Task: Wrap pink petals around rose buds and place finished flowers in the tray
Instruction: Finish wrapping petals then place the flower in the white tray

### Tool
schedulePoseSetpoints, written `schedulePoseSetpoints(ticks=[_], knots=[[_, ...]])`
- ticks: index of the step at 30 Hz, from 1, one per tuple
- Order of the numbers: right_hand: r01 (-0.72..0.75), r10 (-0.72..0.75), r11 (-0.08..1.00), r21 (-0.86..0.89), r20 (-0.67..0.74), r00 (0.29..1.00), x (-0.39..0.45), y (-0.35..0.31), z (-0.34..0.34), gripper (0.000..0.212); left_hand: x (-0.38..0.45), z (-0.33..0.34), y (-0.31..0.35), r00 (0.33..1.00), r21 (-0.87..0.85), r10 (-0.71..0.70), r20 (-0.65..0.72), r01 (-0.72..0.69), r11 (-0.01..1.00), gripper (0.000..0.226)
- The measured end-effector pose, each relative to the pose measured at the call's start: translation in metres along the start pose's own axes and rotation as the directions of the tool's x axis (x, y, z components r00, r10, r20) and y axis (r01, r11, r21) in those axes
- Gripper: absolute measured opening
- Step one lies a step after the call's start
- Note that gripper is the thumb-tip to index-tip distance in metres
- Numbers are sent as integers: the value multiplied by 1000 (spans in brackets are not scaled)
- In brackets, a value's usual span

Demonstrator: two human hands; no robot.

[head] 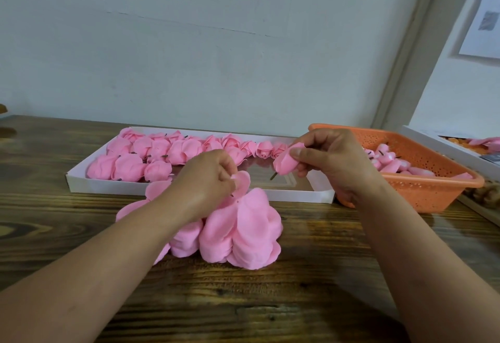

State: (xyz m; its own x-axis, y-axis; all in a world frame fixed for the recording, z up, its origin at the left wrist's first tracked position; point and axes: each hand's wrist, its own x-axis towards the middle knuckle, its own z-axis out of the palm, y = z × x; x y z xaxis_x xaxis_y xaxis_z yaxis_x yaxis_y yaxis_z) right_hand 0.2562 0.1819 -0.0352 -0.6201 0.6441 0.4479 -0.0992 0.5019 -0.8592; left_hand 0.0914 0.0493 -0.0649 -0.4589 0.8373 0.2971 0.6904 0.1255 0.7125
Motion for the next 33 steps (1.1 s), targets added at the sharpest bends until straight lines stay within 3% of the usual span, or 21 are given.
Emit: schedulePoseSetpoints(ticks=[6, 12, 16, 19, 23, 33], knots=[[13, -13, 1000, 8, -4, 1000, 1, 0, 0, 3, 0, -7, -1, 974, -137, -150, 169, 174, 975, 5], [43, -43, 996, 81, 0, 999, -1, -5, 2, 9, 0, -7, 1, 952, -265, -218, 217, 272, 925, 29], [81, -89, 975, 208, 32, 995, -5, -17, 7, 3, -1, -7, 3, 938, -421, -267, 221, 338, 841, 31], [105, -134, 966, 235, 108, 985, -9, -24, 10, 12, -2, -8, 6, 930, -484, -298, 214, 366, 795, 26], [137, -180, 970, 199, 219, 959, -13, -26, 15, 10, -3, -8, 10, 925, -510, -301, 231, 379, 772, 12], [119, -135, 990, 70, 322, 937, -13, -25, 20, 7, -4, -6, 11, 892, -597, -325, 313, 451, 663, 12]])
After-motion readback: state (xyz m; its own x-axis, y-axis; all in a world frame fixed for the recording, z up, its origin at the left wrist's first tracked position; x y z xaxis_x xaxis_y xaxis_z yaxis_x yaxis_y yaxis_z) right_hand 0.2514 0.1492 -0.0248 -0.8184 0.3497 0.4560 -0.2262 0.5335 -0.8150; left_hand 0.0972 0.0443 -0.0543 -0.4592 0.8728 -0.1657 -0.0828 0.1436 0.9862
